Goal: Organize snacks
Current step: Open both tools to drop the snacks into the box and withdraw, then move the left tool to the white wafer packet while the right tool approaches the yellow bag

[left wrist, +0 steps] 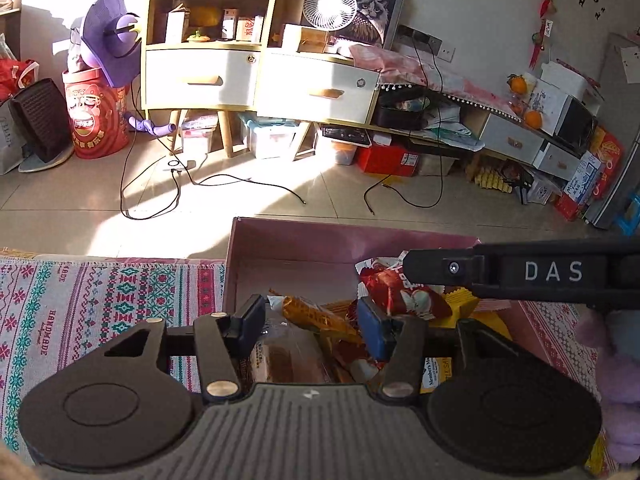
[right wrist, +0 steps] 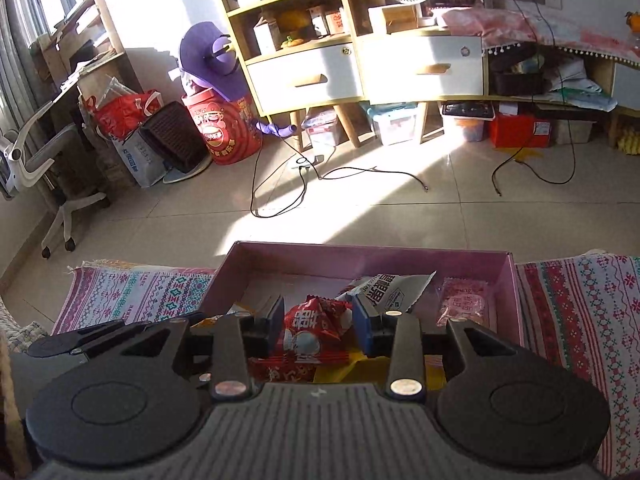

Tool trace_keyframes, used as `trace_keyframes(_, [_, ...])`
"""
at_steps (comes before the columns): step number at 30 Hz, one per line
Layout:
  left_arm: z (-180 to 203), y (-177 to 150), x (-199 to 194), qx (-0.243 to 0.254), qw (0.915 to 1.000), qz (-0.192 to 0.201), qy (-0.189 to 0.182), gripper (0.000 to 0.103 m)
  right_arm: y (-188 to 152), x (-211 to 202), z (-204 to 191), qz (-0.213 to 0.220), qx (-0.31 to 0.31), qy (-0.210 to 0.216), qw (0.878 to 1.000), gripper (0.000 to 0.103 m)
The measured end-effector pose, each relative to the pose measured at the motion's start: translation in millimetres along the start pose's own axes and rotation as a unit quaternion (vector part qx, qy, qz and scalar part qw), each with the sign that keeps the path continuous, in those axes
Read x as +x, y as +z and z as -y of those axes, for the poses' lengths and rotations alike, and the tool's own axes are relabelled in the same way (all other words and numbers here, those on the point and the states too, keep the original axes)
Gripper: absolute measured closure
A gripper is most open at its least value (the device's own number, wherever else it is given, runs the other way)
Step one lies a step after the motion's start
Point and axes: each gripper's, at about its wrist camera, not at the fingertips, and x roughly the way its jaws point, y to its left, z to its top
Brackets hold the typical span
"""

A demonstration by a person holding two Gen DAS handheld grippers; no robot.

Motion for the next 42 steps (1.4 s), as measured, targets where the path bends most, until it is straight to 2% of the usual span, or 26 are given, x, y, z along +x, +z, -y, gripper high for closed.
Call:
trace_keyframes(2, [-0.3,-0.3,-5.8,-0.001,1.0000,0.006,0.000,0.024,-0.7,-3.7,0.3,0.004,0.001,-0.001,1.000,0.056])
trace_keyframes(9, [0.8,0.4,-27.1,0.004,1.0000,0.005,0.004,0.014,-2.3,-26.3,-1.7,0.018,-0.013,-0.014,1.000,0.040])
trace_keyframes(17, [5.7,-8.9,-56.4,0.005,0.9999,0.001,0.011,0.010,-13.2,-56.0,-8.6,0.027,-0.033,-0.024,0.999,0.028])
trace_keyframes(26, [7.6,-28.9,-90.9,0.006,1.0000,0.000,0.008,0.001,-36.4,-87.5,-10.7,0.037,-0.045,-0.028,0.998,0.016])
trace_keyframes(32, [6.5,-43.3,-106.2,0.007,0.9999,-0.006,0.014,0.000,-53.5,-101.4,-11.1,0.038,-0.057,-0.035,0.997,0.008])
trace_keyframes(42, [11.0,-61.2,-122.1,0.021,0.9991,-0.024,0.029,0.000,-79.5,-114.4,-12.5,0.034,-0.090,-0.066,0.993,0.003])
